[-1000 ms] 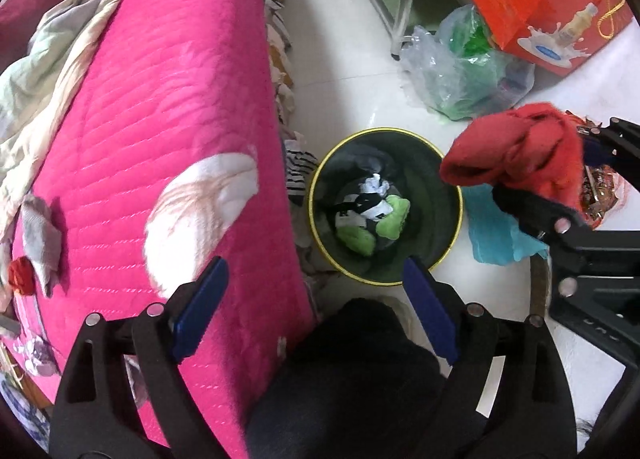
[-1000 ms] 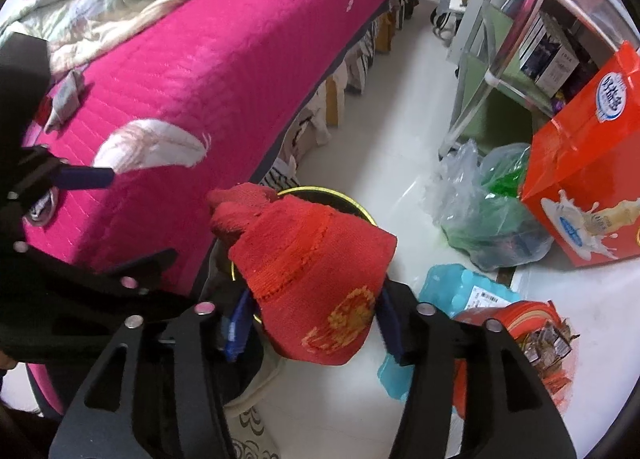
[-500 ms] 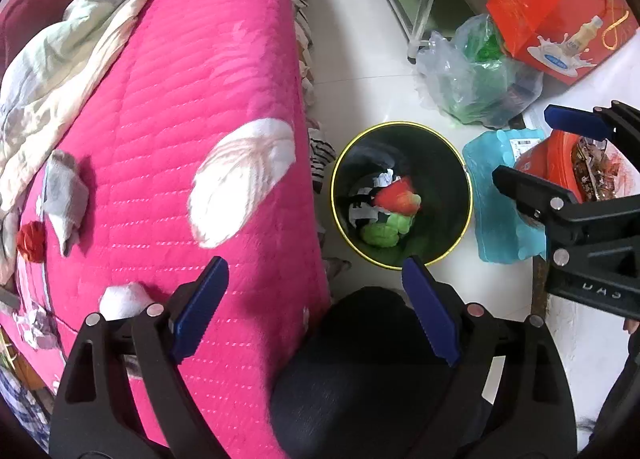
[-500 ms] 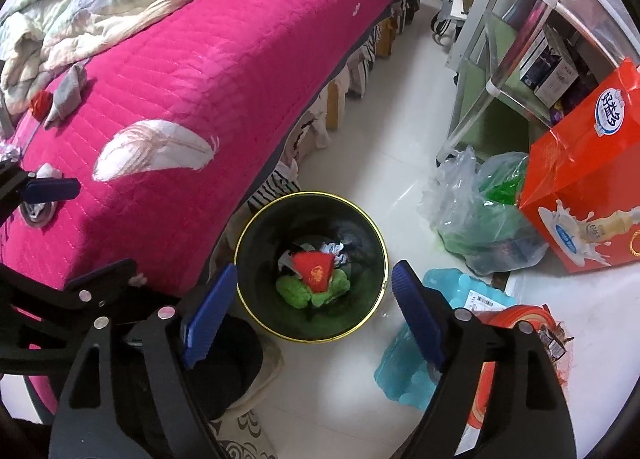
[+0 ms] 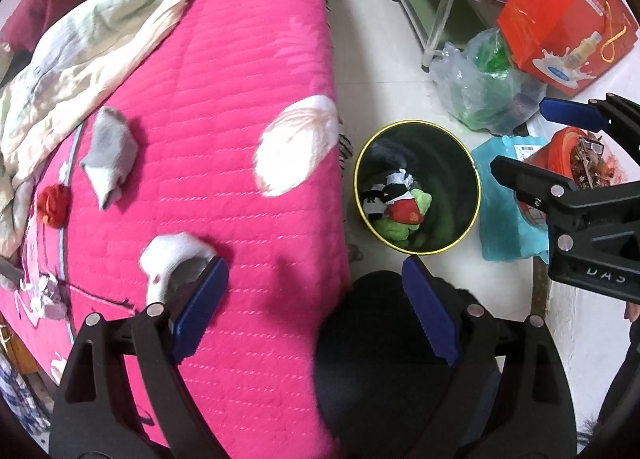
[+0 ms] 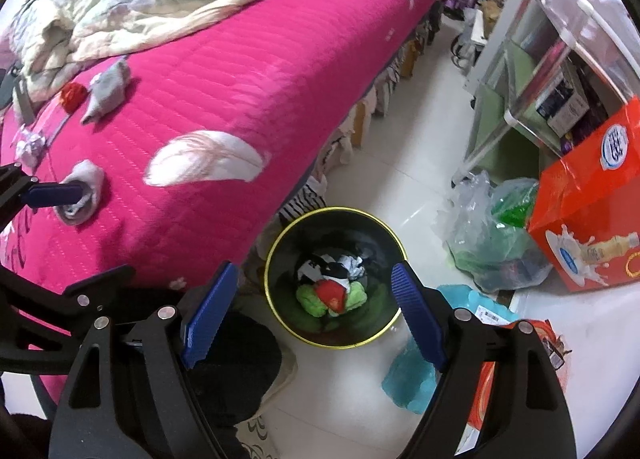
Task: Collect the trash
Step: 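Move both tools back over the bed toward the two grey socks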
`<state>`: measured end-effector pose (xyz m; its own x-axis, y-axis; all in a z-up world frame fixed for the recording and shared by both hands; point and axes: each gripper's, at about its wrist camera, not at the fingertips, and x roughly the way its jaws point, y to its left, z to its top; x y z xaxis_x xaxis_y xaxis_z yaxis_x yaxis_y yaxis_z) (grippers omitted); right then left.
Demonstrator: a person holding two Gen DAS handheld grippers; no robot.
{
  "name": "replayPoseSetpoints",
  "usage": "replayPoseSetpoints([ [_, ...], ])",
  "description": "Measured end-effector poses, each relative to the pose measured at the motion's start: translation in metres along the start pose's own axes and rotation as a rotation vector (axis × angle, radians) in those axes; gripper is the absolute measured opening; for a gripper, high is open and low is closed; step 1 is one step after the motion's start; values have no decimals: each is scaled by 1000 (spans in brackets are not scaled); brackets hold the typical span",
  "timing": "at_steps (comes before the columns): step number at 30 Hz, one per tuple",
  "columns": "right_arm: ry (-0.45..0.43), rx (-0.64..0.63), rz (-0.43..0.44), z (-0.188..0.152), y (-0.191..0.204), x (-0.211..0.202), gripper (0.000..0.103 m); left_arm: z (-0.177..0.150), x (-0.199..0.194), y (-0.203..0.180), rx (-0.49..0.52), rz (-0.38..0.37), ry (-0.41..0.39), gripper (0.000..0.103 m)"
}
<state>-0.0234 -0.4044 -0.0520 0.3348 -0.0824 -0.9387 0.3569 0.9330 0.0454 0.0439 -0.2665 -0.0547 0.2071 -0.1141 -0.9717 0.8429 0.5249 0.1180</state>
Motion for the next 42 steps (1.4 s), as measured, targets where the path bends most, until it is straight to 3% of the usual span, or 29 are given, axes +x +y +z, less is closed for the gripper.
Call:
replayPoseSetpoints([
  [17, -47, -221, 47, 47, 54, -11, 75, -26, -19, 52, -232, 37, -32, 87],
  [42, -121, -693, 127, 137, 117, -2, 74, -44, -8, 101, -709, 81, 2, 91],
])
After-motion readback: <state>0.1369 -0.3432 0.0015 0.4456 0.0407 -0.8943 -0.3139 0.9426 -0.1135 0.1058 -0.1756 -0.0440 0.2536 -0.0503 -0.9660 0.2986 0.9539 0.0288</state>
